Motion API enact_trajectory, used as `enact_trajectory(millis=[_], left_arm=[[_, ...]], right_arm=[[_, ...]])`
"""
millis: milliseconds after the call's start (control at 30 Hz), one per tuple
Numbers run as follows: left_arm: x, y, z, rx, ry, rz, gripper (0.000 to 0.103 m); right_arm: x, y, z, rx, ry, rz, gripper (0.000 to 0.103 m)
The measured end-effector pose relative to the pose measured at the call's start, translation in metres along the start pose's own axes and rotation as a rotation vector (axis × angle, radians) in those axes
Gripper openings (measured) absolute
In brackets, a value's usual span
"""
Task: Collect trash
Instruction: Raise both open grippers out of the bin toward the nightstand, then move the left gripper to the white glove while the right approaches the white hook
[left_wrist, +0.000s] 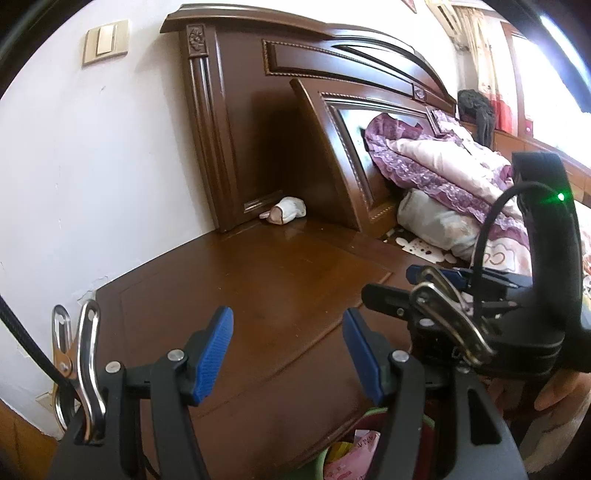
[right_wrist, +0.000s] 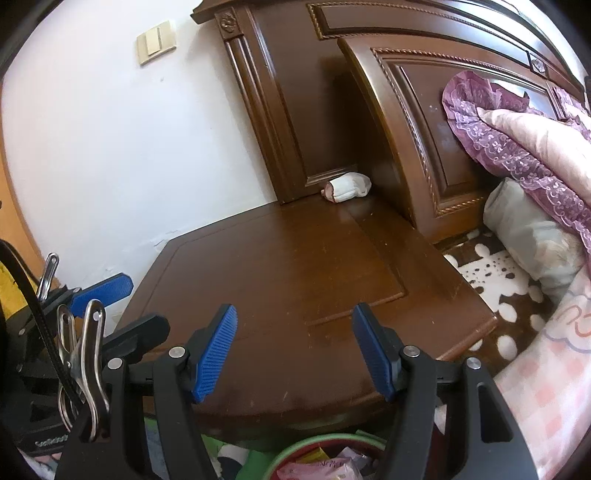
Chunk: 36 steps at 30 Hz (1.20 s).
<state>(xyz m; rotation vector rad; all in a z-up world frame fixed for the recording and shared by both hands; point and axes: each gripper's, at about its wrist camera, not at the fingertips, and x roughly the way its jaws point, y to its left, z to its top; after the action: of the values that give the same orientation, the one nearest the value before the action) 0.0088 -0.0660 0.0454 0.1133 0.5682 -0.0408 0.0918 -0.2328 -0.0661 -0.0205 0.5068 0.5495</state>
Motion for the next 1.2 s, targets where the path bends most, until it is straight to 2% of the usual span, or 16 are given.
enact_trajectory(millis=[433,667,867,1067,1200], left_arm=[[0.025,0.025,0.011,-0.033,0.016,0.039,0.065],[0.046,0.045,0.017,-0.089,0.049,0.031,0.065],[0.064,0.057,0.023,-0.110,0.076,0.029,0.065],[0.099,0.074,0.041,-0.134,0.115,0.035,0.068],[0.135,0.085,0.056,-0.134,0.163,0.022,0.068]], right_arm=[[0.031,-0.010,0.016,0.013,0.006,-0.042,0.066],[0.042,-0.022,0.019,0.056,0.021,-0.049,0.066],[0.049,-0.021,0.023,0.044,0.017,-0.049,0.067],[0.055,-0.035,0.033,-0.019,0.056,-0.139,0.067],[0.061,-0.045,0.038,-0.082,0.051,-0.215,0.067]])
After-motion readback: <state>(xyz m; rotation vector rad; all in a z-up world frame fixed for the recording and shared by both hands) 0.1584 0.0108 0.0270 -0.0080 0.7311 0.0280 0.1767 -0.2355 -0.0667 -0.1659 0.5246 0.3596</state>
